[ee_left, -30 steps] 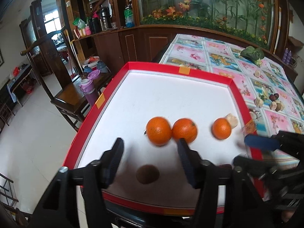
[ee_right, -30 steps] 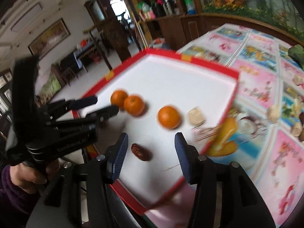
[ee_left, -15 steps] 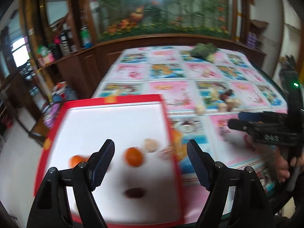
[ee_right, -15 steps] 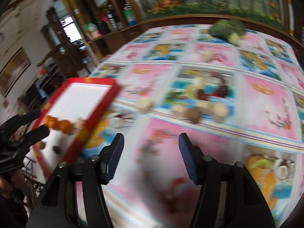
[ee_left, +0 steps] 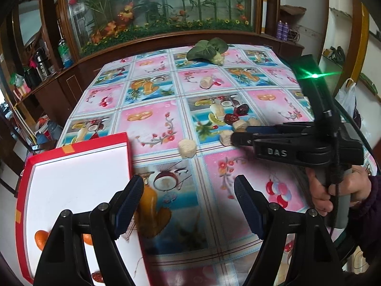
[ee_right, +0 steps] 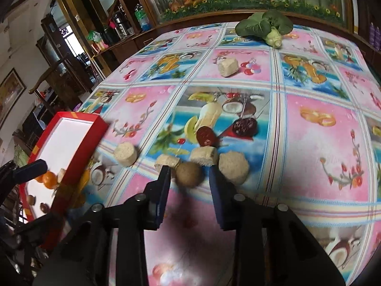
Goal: Organize fruits
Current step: 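Move both open tools back to the fruit pile, then grasp a round brown fruit with the right tool while the left grasps a cream cube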
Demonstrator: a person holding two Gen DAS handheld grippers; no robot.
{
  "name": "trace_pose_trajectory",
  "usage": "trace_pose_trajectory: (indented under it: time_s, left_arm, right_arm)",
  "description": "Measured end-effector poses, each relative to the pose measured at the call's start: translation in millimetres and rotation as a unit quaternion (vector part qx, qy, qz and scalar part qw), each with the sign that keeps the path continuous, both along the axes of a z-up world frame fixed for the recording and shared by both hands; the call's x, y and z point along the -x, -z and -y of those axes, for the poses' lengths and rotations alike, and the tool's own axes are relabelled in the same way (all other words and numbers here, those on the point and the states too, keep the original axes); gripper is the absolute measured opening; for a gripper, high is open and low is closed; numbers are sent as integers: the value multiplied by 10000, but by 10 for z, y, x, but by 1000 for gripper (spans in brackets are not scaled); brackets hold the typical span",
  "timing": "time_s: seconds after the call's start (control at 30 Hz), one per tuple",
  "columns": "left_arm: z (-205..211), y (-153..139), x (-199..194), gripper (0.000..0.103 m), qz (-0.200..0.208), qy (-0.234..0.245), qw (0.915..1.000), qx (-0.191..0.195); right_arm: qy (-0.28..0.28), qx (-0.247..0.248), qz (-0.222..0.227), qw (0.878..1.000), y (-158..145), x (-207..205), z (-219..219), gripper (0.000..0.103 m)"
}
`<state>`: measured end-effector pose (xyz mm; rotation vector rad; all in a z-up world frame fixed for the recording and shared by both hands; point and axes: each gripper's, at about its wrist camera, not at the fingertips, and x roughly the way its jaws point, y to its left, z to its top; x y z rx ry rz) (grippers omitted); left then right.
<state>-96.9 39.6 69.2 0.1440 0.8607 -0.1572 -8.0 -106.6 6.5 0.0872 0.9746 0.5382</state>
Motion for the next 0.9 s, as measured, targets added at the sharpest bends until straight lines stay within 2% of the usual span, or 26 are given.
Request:
trace_pose_trajectory:
  time_s: [0.17, 0.27, 0.37, 0.47, 0.6, 0.77, 0.8, 0.87, 0.9]
  left_arm:
    - [56, 7, -89, 78, -76, 62, 9999, -66]
    - [75, 15, -143, 78, -113, 48, 9999, -111]
    - [108, 36, -217, 78, -167, 65, 9998, -131]
    - [184, 59, -302, 78, -186, 161, 9995, -215]
    - [333, 103, -454, 78, -179, 369, 9987, -313]
    - [562, 253, -678, 77, -302, 736, 9961, -393]
    - [601, 289, -716, 75, -323, 775, 9955, -440]
    - [652, 361, -789, 57, -431, 850, 9944, -451]
    - [656, 392, -820, 54, -503, 852, 9942, -416]
  right_arm:
    - [-160, 243, 129, 9995, -12, -41, -89, 35]
    - [-330, 578, 209, 9976, -21, 5, -113, 24]
    - [-401, 612, 106, 9973, -32, 25, -78, 24]
    - [-295, 132, -227, 9992, -88, -20, 105, 24]
    - [203, -785, -330, 9962, -281, -100, 551, 24]
    - [780, -1156, -560, 9886, -282, -197, 892, 24]
    - [869, -1188, -652, 9870, -255, -224, 921, 24]
    - [918, -1180, -718, 9862, -232, -243, 917, 24]
    - [934, -1182, -749, 9857, -222, -246, 910, 24]
